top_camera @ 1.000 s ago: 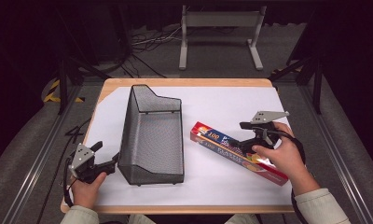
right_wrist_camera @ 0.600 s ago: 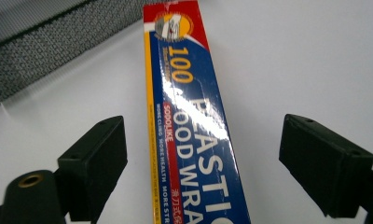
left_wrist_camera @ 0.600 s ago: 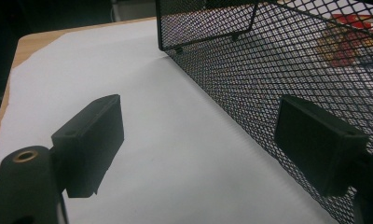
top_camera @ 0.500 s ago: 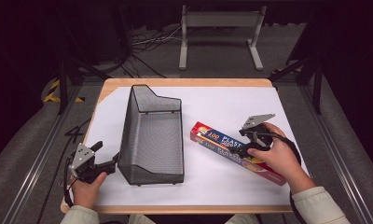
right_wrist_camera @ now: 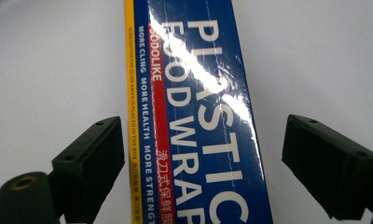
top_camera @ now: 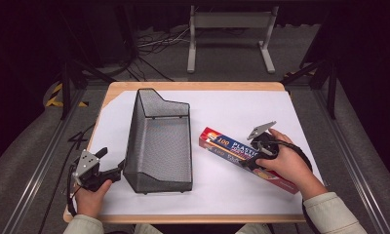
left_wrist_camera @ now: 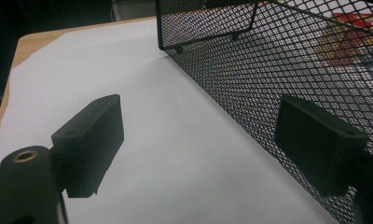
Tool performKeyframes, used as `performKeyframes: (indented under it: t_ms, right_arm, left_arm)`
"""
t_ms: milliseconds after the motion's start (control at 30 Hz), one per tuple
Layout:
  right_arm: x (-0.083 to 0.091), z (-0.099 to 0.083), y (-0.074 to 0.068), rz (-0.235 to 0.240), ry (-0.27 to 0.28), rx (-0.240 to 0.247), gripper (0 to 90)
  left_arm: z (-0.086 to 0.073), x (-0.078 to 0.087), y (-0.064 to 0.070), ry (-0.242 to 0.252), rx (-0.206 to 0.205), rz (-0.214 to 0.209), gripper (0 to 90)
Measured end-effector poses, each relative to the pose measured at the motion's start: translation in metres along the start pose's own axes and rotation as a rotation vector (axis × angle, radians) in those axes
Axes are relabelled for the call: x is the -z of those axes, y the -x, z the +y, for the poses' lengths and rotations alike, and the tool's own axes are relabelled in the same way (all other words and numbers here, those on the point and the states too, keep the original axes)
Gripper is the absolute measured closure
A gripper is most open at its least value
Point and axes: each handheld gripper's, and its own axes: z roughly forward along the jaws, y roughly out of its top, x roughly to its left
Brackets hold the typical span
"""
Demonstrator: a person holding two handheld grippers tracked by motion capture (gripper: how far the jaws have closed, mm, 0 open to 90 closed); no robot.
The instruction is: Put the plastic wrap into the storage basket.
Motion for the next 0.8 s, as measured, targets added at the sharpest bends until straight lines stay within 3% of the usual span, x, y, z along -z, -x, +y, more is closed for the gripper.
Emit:
performKeyframes:
  t_ms: [233, 400, 467, 800]
  right_arm:
    - [-0.010, 0.000, -0.001, -0.005, -0.072, 0.022, 18.7]
    - [-0.012, 0.001, -0.002, -0.002, -0.108, 0.030, 29.3]
    - [-0.012, 0.002, -0.003, 0.027, -0.133, 0.035, 38.4]
    - [-0.010, 0.003, -0.006, 0.013, -0.134, 0.064, 40.4]
  left_arm:
    - [0.000, 0.000, 0.000, -0.001, -0.002, -0.001, 16.6]
    - [0.000, 0.000, 0.000, -0.002, -0.002, 0.001, 16.7]
    - [0.000, 0.000, 0.000, -0.003, -0.002, 0.003, 16.7]
    - [0.000, 0.000, 0.000, -0.002, 0.000, 0.008, 16.8]
